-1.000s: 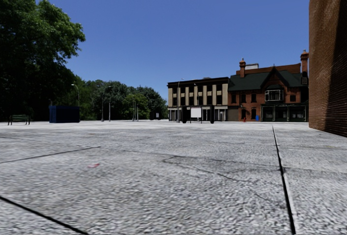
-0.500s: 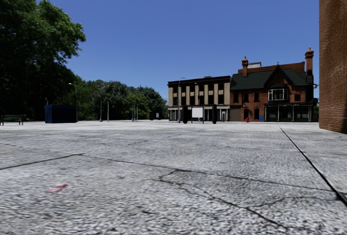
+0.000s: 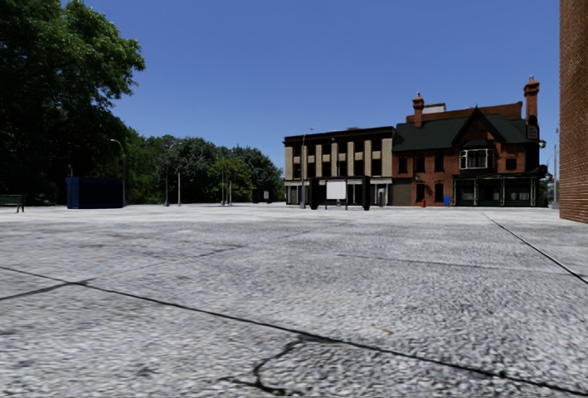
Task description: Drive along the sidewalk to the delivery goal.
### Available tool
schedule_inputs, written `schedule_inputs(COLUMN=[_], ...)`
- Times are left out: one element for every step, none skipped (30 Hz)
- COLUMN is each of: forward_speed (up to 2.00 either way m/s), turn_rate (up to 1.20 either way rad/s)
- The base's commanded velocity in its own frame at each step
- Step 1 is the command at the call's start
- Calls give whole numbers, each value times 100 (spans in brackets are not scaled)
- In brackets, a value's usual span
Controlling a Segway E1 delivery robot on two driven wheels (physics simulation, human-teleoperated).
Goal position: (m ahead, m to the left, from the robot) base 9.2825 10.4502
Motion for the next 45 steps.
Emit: schedule_inputs(forward_speed=[200,200,200,200,200,200,200,200,200,200,200,200,200,200,200,200,200,200,200,200,200,200,200,200,200,200,200,200,200,200,200,200,200,200,200,200,200,200,200,200,200,200,200,200,200], turn_rate=[0,0,0,0,0,0,0,19,19,44,64,75,82,83,83,83,83,83,83,83,84,84,84,84,84,84,84,84,83,83,83,83,82,82,82,82,82,82,82,82,80,78,77,76,66])
